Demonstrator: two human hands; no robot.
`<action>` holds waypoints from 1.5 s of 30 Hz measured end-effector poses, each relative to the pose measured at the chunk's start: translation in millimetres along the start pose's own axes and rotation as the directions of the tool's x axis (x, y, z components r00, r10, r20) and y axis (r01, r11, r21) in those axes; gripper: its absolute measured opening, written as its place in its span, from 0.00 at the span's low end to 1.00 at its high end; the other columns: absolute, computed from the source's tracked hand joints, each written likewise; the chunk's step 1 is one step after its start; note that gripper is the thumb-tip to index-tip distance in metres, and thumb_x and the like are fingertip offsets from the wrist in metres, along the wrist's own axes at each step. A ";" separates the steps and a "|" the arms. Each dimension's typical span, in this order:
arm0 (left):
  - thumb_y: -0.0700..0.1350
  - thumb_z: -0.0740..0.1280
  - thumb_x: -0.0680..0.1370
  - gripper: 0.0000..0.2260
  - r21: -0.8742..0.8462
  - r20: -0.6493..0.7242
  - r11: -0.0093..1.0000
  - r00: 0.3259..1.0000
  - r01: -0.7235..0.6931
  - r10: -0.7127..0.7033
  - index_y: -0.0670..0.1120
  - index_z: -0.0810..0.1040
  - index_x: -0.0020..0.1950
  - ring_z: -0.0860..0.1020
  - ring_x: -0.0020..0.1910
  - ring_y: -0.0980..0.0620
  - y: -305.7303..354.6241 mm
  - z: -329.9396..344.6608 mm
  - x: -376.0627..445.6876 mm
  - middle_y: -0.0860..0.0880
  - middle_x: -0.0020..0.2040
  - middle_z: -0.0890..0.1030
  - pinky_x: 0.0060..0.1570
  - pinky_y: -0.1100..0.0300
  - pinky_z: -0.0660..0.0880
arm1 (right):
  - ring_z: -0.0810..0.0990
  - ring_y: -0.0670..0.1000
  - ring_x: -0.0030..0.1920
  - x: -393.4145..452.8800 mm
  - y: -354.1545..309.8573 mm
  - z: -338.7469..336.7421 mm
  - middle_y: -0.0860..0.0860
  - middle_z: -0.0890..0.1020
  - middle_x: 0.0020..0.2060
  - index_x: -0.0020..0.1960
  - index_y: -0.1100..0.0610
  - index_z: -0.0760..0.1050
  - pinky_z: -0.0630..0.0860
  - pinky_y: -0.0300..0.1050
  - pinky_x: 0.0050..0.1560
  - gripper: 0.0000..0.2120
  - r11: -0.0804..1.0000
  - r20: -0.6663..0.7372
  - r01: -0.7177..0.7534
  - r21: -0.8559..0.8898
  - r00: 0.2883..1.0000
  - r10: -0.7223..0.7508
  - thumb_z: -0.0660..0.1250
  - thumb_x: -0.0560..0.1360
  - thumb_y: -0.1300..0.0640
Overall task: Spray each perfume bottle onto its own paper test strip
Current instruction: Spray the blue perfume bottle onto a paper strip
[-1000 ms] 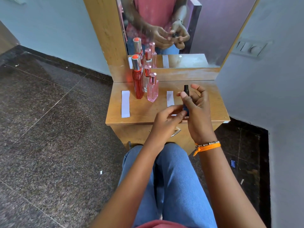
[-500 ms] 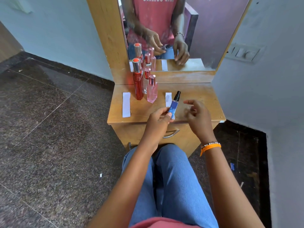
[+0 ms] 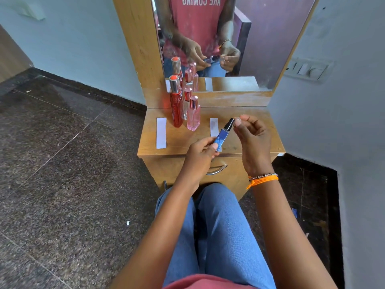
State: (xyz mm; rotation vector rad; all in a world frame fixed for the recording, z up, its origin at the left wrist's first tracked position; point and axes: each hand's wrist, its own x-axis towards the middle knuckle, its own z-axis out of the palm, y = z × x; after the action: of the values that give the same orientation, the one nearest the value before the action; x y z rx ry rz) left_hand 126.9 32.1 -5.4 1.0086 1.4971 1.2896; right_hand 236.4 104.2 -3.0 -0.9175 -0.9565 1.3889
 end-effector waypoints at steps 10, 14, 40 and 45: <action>0.39 0.59 0.80 0.12 -0.018 -0.023 0.999 0.999 0.029 -0.029 0.44 0.75 0.62 0.77 0.42 0.58 -2.5 1.3 0.0 0.53 0.44 0.78 0.48 0.65 0.74 | 0.80 0.44 0.41 -7.1 0.1 4.6 0.53 0.79 0.42 0.53 0.58 0.76 0.78 0.37 0.45 0.07 0.999 0.153 -0.011 -0.046 0.988 0.018 0.63 0.77 0.66; 0.39 0.62 0.79 0.11 -0.116 -0.079 0.993 0.996 0.025 -0.035 0.41 0.76 0.61 0.79 0.39 0.60 -3.7 2.7 0.4 0.54 0.42 0.80 0.44 0.68 0.76 | 0.79 0.50 0.44 -11.5 2.8 2.7 0.56 0.76 0.40 0.65 0.56 0.69 0.78 0.48 0.52 0.20 0.982 0.272 -0.027 -0.187 0.959 0.078 0.66 0.75 0.67; 0.36 0.65 0.76 0.10 -0.182 -0.102 0.983 0.995 -0.020 0.001 0.44 0.79 0.56 0.81 0.45 0.56 -8.6 3.6 -3.5 0.48 0.47 0.82 0.42 0.66 0.77 | 0.79 0.55 0.44 -24.3 2.8 8.8 0.70 0.79 0.45 0.65 0.48 0.69 0.79 0.52 0.47 0.26 0.947 0.289 0.136 -0.292 0.956 -0.048 0.68 0.73 0.69; 0.36 0.66 0.76 0.13 -0.120 -0.112 0.992 0.993 -0.036 0.022 0.46 0.77 0.59 0.80 0.53 0.54 -9.7 0.2 -0.1 0.50 0.52 0.82 0.52 0.62 0.77 | 0.80 0.55 0.47 -16.0 3.8 3.6 0.69 0.78 0.45 0.69 0.43 0.63 0.78 0.48 0.52 0.33 0.913 0.353 0.176 -0.367 0.935 -0.038 0.65 0.73 0.71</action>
State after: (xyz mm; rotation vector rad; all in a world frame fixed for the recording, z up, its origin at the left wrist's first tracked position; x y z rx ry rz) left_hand 126.9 30.8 -15.0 0.8954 1.4707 1.4603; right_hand 232.2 88.0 -5.3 -0.9142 -1.5729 1.3038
